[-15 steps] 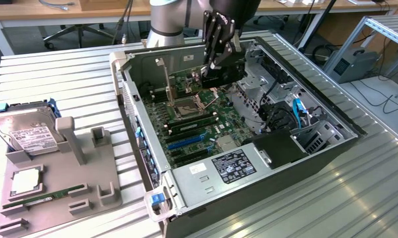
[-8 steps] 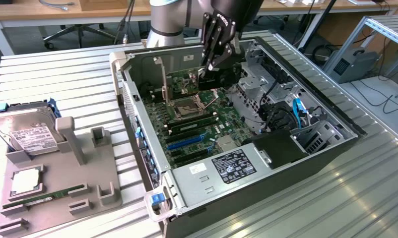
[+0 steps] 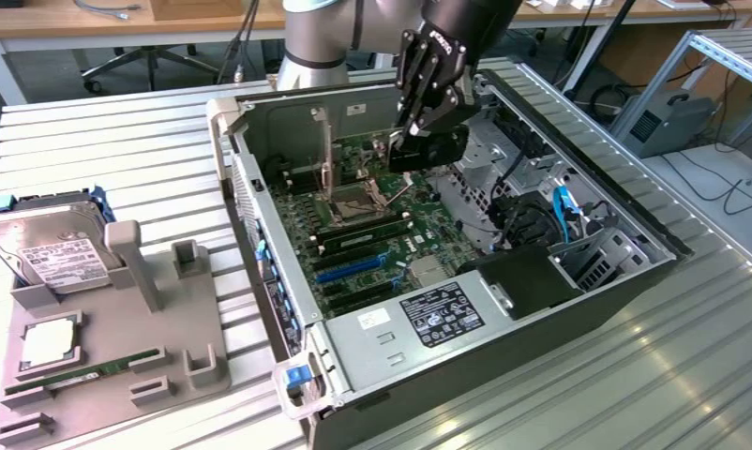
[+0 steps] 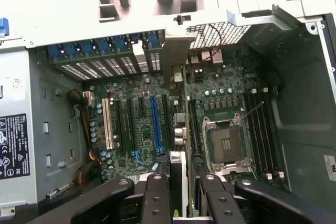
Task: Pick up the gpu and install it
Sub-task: 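Insert the gpu into the slot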
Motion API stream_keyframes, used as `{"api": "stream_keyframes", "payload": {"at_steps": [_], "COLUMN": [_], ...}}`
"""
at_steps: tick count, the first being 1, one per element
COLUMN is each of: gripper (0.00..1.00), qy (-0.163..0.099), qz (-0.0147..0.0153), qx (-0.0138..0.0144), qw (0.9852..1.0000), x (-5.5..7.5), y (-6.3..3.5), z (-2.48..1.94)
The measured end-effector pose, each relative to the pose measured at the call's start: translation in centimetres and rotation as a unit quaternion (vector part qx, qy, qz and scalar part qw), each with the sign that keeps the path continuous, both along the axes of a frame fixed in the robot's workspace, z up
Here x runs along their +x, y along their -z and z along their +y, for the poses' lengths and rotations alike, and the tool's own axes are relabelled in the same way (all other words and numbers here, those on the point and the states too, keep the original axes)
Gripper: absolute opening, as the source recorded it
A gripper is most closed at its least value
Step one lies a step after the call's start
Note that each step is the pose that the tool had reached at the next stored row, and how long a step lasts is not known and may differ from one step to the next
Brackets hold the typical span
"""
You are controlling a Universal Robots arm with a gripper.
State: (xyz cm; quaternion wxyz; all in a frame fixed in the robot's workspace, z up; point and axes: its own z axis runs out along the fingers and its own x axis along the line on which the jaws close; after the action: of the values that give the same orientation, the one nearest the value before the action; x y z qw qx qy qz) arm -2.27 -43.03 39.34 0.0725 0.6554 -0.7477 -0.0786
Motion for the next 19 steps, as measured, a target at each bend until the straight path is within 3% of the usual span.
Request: {"api": "stream_keyframes", "payload": {"at_steps": [4, 8, 10, 13, 14, 16, 19], "gripper": [0.27, 0.27, 0.27, 0.27, 0.27, 0.27, 0.27], "qy": [0.0, 0.0, 0.0, 0.0, 0.0, 0.0, 0.0], "qz": [0.0075, 0.0125, 0.015, 0.0185, 0.0211, 0.0294, 0.0504], "qx": [-0.0013, -0.0033, -0.0057, -0.0121, -0.0133, -0.0144, -0.015], "qw": [1.0, 0.9999, 0.9999, 0.9998, 0.9997, 0.9995, 0.9986], "x": [1.1, 2.1, 2.6, 3.2, 3.3, 3.6, 4.2], "y": [0.33, 0.61, 0.7, 0.82, 0.87, 0.99, 1.34], "z": [0.0, -0.02, -0.03, -0.04, -0.04, -0.04, -0.04]}}
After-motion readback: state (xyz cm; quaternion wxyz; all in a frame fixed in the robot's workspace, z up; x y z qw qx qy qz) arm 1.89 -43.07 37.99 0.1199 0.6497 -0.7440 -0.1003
